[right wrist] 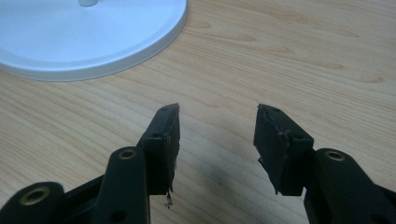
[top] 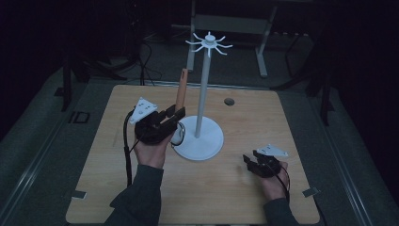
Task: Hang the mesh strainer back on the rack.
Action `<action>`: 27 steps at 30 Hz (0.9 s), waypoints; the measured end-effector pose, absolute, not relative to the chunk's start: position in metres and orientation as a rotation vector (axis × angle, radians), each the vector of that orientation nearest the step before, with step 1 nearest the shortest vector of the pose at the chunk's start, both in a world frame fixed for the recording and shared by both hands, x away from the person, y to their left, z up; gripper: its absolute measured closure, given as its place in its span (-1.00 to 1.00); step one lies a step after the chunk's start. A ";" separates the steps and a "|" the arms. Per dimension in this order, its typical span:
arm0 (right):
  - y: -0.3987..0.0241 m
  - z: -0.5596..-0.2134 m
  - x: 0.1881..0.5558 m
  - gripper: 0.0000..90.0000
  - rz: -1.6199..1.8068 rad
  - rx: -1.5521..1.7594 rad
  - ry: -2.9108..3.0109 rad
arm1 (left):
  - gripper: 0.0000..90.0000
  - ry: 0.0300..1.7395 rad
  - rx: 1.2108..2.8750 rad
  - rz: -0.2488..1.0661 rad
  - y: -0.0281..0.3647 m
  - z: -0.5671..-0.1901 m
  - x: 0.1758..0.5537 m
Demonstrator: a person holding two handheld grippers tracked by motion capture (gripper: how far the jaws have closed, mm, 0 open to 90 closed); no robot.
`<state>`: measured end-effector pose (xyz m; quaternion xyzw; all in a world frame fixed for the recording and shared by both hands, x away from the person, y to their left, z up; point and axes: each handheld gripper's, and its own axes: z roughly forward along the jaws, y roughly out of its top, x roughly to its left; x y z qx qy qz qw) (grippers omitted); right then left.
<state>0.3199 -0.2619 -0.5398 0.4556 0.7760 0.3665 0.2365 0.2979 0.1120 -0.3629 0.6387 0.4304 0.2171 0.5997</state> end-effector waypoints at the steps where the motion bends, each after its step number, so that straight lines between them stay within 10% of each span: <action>1: -0.262 -0.540 0.320 0.12 1.004 1.249 2.128 | 0.54 0.997 1.472 0.504 0.111 -0.362 0.298; 27: -0.262 -0.540 0.320 0.12 1.001 1.245 2.131 | 0.54 0.939 1.417 0.530 0.103 -0.329 0.302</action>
